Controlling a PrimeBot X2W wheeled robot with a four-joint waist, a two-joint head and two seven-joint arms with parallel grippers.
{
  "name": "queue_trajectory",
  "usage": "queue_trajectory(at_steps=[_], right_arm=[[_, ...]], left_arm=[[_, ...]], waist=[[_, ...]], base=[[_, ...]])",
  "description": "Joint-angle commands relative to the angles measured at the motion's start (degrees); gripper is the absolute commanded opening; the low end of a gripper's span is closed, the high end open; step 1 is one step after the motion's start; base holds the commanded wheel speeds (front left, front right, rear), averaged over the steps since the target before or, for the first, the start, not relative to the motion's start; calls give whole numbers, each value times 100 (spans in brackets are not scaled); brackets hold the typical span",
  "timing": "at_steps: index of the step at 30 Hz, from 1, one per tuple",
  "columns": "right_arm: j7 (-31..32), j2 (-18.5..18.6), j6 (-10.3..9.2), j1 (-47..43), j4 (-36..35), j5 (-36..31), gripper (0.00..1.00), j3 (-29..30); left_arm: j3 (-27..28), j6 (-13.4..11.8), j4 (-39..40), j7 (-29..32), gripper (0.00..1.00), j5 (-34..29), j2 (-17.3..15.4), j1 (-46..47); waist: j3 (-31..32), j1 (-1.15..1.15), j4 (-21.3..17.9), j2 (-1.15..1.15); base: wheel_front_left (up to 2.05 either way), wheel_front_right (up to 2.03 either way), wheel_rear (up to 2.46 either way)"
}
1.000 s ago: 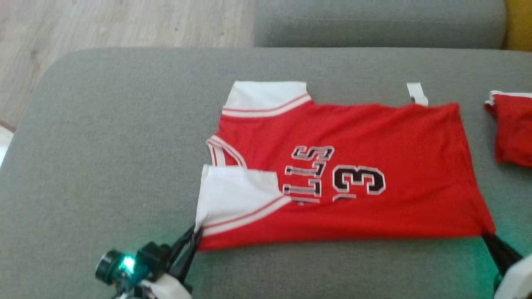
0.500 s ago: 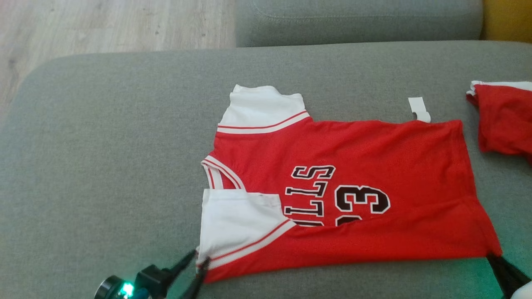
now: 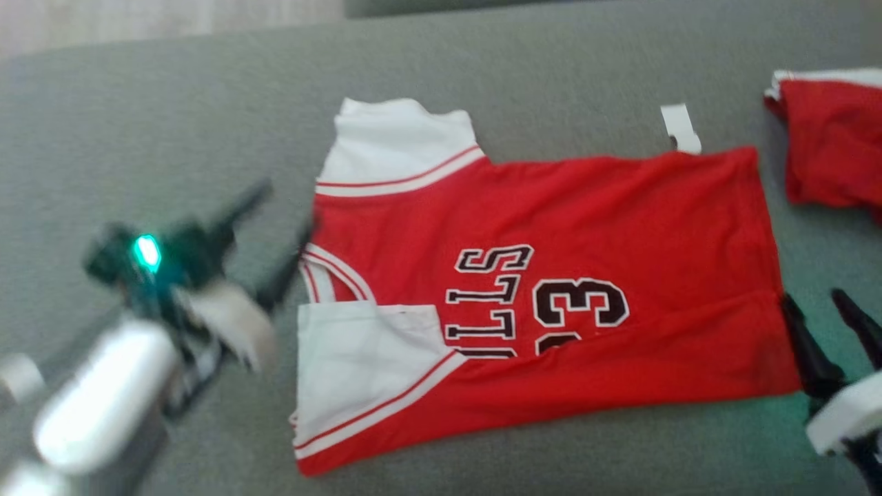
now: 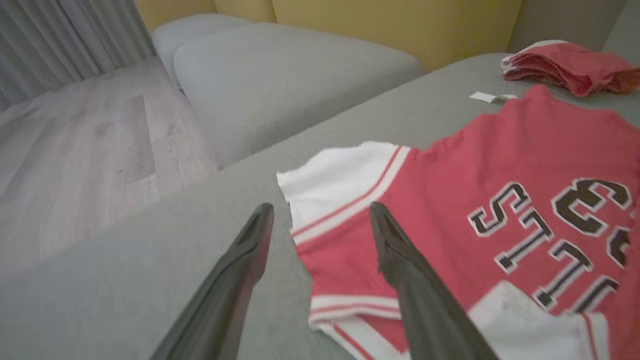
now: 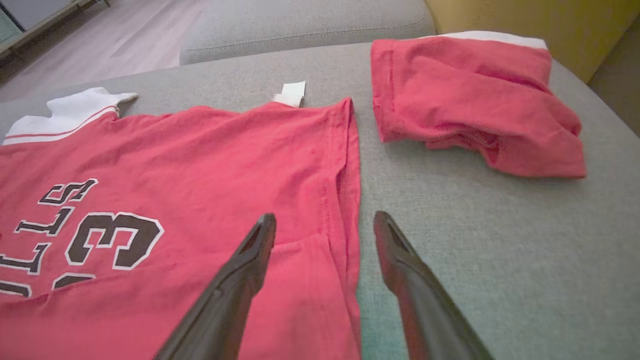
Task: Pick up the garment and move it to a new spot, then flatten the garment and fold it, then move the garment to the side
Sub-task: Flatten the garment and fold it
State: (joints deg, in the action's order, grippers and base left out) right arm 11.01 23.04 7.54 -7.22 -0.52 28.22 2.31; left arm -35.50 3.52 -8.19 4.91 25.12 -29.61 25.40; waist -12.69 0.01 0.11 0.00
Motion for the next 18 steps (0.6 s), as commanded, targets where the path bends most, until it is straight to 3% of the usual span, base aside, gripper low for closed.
queue_trajectory(at_steps=[1,7,18], right_arm=[[-57,104,-5,185,-225,-54,100,-117],[-142,44,-5,645,-332,-126,100,-347],[-303,-37,-5,1079,-173,-125,100,-580]], left_arm=[[316,57,92,107,100,31,-283,474],[322,358,-459,694,100,536,-391,1932],[-670,395,-1416,1865,100,1850,-805,3729]], waist=[[-303,-1,-246,0],[-830,-1,-536,0],[-1528,-1,-870,0]], base=[[0,0,0],[0,0,0],[0,0,0]])
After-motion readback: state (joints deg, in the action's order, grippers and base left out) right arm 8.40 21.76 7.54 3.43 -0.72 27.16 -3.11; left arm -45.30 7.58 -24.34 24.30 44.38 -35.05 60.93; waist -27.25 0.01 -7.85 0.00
